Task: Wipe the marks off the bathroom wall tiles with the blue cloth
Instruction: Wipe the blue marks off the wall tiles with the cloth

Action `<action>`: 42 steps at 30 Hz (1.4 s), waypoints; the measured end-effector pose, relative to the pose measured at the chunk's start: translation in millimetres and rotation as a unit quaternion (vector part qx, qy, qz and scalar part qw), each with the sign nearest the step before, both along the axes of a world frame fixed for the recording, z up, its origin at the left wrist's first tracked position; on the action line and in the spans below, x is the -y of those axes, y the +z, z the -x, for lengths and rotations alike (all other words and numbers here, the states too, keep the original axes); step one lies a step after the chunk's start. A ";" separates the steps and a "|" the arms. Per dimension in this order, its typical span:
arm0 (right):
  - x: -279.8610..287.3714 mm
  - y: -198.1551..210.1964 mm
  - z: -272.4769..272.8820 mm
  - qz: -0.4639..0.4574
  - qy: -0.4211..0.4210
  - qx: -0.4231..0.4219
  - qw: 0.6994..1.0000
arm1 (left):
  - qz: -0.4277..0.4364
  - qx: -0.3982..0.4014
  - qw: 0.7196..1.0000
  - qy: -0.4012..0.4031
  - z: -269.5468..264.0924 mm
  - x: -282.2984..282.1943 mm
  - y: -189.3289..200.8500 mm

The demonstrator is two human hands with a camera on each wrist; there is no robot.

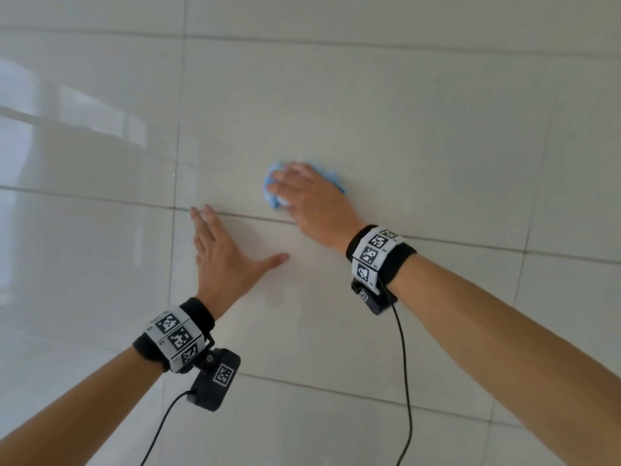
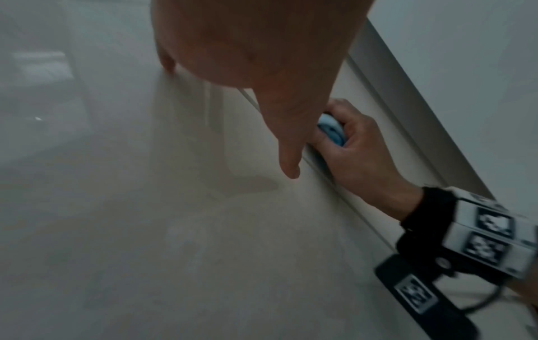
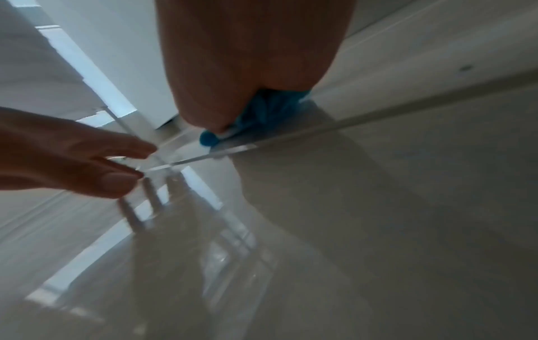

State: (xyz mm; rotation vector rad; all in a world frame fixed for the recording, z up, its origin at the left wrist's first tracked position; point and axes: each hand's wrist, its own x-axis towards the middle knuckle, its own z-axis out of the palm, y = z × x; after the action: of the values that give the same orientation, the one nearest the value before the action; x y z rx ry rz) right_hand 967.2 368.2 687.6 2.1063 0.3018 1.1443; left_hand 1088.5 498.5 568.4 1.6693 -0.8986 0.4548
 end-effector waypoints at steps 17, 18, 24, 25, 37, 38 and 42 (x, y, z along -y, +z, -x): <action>-47.9 53.5 -102.8 -0.076 -0.043 0.210 0.974 | -0.073 -0.055 0.996 0.020 -131.1 -60.0 -64.1; -53.5 29.4 -120.0 -0.064 -0.038 0.164 0.984 | -0.068 -0.047 0.996 0.020 -133.2 -60.4 -67.2; -100.5 -95.2 -184.3 0.069 -0.139 -0.073 0.985 | -0.096 0.024 0.995 0.006 -161.0 -83.9 -83.8; -107.6 -94.4 -188.1 0.064 -0.142 -0.064 0.986 | -0.106 0.038 0.994 0.000 -167.3 -90.5 -85.7; -102.1 -259.5 -182.2 0.044 -0.196 -0.151 0.968 | -0.173 0.051 0.983 -0.019 -190.8 -127.1 -140.3; -100.2 -283.8 -170.8 0.053 -0.186 -0.171 0.966 | -0.175 0.043 0.983 -0.018 -190.5 -129.9 -143.3; -96.4 -323.2 -141.4 0.081 -0.197 -0.232 0.949 | -0.194 0.031 0.980 -0.022 -186.6 -135.1 -149.1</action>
State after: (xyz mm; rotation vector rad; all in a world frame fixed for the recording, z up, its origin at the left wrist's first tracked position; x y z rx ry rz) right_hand 1108.7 464.6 364.4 2.1404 0.1686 0.3732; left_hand 1275.0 633.6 419.3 1.9909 -1.1213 0.3166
